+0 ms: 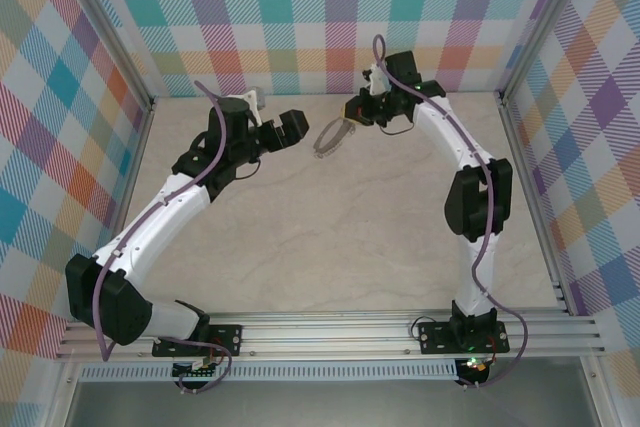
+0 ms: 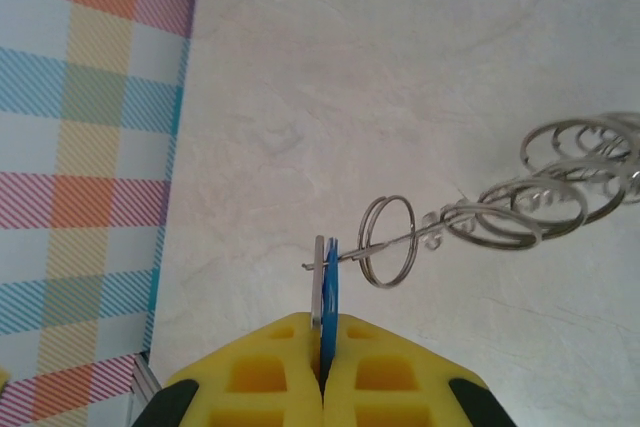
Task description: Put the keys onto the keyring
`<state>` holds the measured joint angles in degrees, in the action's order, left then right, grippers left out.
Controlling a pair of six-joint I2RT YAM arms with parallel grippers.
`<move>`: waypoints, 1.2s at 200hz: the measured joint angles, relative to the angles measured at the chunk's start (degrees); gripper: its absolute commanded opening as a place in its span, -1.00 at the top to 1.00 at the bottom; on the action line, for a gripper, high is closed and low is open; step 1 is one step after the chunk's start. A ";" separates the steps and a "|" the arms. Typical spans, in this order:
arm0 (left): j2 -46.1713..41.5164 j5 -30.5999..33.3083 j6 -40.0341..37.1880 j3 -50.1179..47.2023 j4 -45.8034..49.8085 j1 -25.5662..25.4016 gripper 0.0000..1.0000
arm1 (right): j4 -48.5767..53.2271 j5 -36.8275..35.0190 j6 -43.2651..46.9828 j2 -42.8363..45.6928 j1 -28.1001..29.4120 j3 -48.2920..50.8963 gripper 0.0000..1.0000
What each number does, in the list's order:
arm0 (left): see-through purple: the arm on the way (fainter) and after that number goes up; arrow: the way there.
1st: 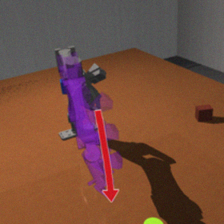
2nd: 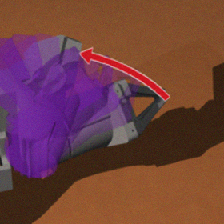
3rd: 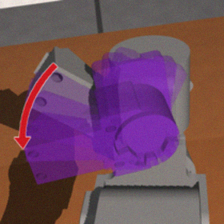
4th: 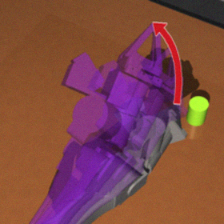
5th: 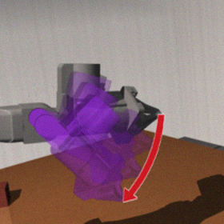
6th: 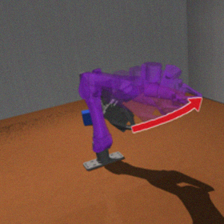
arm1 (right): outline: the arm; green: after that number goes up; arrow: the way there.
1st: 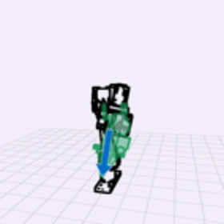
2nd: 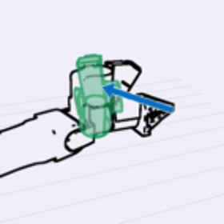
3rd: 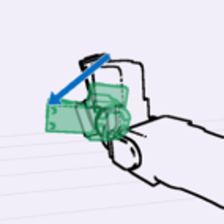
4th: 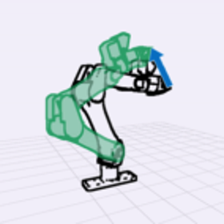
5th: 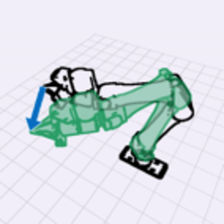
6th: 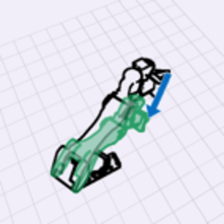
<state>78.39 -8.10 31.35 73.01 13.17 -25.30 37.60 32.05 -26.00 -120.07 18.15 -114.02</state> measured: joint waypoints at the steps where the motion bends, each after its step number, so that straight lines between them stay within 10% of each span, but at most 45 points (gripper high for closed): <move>1: 0.00 -0.04 0.00 0.00 0.00 0.00 -1.00 | -0.09 -0.04 -0.02 0.00 0.00 0.15 1.00; 124: 0.09 -1.95 0.83 0.31 0.07 0.00 -1.00 | -11.80 -1.88 -2.38 14.75 0.87 36.94 1.00; 240: 0.09 -2.36 0.83 0.31 0.04 0.00 -1.00 | -15.41 -4.04 -3.43 14.91 7.06 45.33 1.00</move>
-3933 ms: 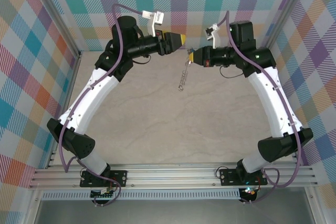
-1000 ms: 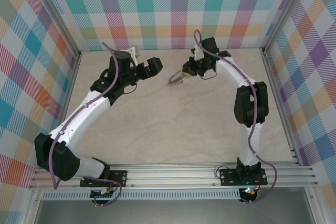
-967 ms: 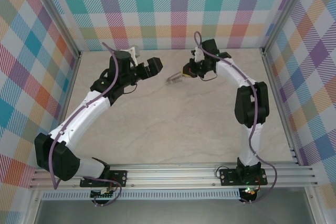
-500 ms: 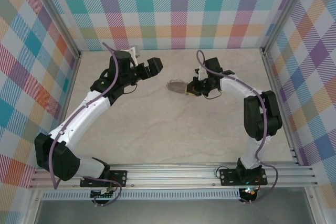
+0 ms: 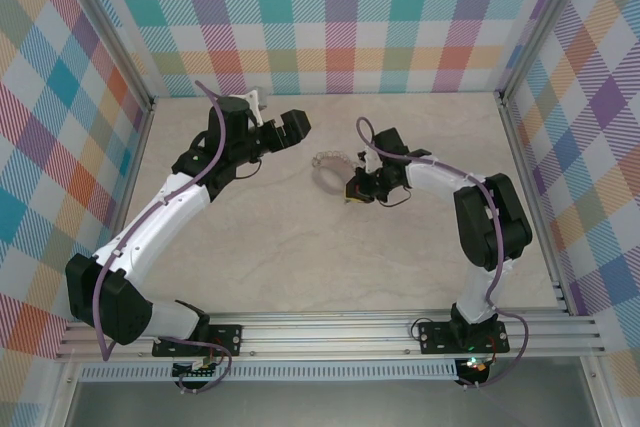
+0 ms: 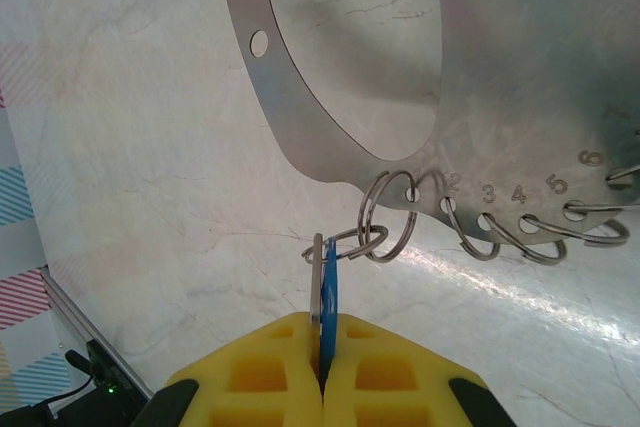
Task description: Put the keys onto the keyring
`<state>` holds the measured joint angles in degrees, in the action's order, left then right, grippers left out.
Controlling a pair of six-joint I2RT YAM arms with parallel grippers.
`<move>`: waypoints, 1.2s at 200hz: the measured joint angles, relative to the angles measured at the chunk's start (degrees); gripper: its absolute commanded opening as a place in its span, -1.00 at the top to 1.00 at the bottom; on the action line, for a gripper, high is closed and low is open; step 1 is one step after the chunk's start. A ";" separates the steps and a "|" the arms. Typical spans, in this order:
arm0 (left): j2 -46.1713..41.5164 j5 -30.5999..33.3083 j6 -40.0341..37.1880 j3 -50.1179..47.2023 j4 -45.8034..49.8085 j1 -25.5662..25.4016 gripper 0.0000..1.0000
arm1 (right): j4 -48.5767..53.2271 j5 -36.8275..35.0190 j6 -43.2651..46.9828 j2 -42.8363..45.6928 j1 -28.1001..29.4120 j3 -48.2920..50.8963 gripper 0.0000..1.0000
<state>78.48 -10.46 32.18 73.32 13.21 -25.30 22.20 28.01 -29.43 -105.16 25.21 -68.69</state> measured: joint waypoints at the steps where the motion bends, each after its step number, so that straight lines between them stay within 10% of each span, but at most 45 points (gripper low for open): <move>1: 0.00 0.00 0.00 0.00 0.00 0.00 -1.00 | -0.02 0.00 0.00 0.00 0.02 0.02 0.99; 122: -0.33 0.22 -0.11 -0.98 -0.24 0.00 -1.00 | 0.83 1.95 1.36 8.07 2.51 1.29 -0.93; 178: -4.92 5.68 -3.23 -3.69 -1.31 0.00 -1.00 | 3.37 1.09 3.37 17.64 -5.62 -0.74 -0.99; 240: -12.90 25.22 -13.05 -12.31 -5.51 0.07 -1.00 | 5.88 -10.64 6.64 25.99 -16.41 -0.31 -0.99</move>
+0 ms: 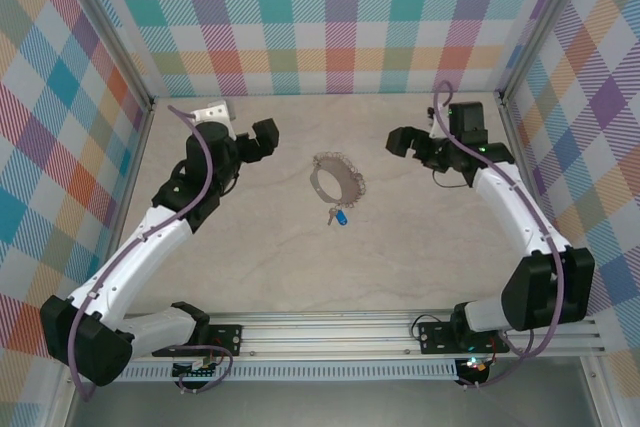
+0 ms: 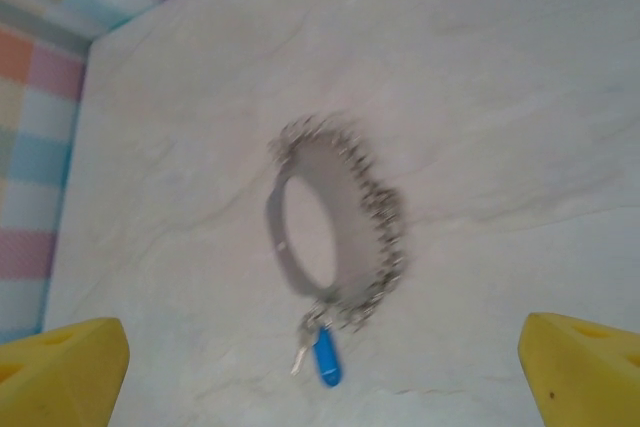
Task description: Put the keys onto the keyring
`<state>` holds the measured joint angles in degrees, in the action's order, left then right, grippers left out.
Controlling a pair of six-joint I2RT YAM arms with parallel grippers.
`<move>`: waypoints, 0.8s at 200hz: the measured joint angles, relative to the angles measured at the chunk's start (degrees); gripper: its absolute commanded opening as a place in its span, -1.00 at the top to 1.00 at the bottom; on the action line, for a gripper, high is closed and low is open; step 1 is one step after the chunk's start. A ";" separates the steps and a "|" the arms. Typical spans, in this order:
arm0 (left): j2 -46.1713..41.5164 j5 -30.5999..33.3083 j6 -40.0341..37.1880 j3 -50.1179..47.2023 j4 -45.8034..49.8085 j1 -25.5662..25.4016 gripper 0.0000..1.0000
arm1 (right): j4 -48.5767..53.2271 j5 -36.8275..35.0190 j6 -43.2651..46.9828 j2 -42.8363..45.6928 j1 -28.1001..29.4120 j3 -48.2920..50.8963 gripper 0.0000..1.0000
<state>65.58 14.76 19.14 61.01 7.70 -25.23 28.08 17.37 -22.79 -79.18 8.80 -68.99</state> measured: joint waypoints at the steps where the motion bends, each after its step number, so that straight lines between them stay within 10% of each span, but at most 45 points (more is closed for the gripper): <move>1: 0.00 0.20 -0.20 -0.04 0.00 0.00 -1.00 | -0.04 -0.20 0.00 0.07 -0.07 0.02 -0.99; 98: -2.73 8.81 -15.02 -24.30 -14.64 12.76 -1.00 | -19.19 -30.23 2.56 4.72 -8.52 22.18 -0.99; 160: 8.98 7.58 -17.57 -34.36 -32.00 14.60 -1.00 | -35.28 -32.35 11.91 0.98 -8.94 31.93 -0.99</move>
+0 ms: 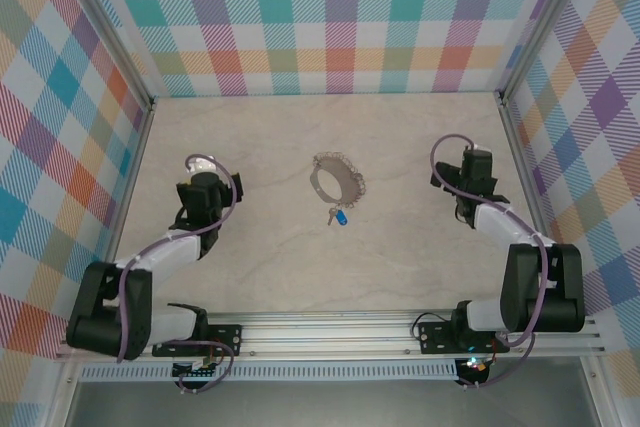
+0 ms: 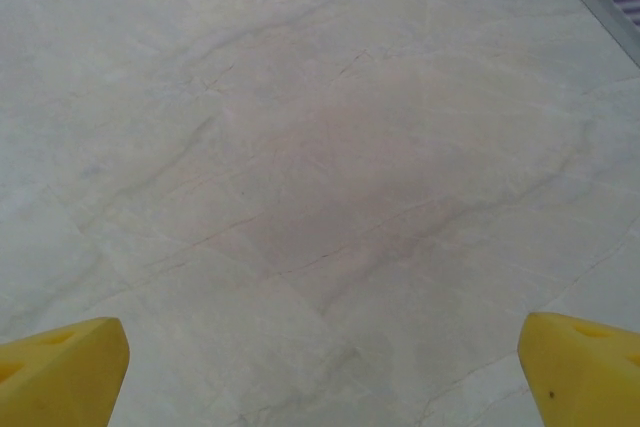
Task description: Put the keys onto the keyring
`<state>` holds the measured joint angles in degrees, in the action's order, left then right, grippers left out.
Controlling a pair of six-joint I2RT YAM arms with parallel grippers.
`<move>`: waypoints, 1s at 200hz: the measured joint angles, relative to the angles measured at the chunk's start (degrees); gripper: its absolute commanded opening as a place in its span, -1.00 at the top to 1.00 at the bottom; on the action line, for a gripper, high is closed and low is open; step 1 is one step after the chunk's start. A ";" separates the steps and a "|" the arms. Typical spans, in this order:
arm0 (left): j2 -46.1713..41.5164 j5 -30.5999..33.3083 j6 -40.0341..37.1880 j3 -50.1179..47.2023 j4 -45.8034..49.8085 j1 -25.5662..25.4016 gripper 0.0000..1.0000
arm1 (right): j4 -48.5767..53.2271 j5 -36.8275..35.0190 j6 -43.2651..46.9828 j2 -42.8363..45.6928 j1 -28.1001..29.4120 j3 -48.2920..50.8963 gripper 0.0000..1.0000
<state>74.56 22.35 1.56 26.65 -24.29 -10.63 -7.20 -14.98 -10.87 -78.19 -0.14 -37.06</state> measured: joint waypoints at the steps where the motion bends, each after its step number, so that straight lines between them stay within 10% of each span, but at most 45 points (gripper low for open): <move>1: 0.17 0.00 -0.02 -0.11 -0.17 0.00 -1.00 | -0.59 0.09 0.22 0.00 0.00 0.39 -0.99; 91: 12.52 -8.76 -2.36 -3.10 -17.75 3.91 -1.00 | -32.26 12.15 7.52 -9.05 0.00 13.00 -0.99; 200: 15.23 -16.35 -2.91 -3.10 -19.39 5.97 -1.00 | -37.57 16.39 8.81 -9.64 -0.26 13.27 -0.99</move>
<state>89.80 6.00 -1.34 23.55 -43.68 -4.67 -44.77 1.41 -2.07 -87.83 -0.40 -23.79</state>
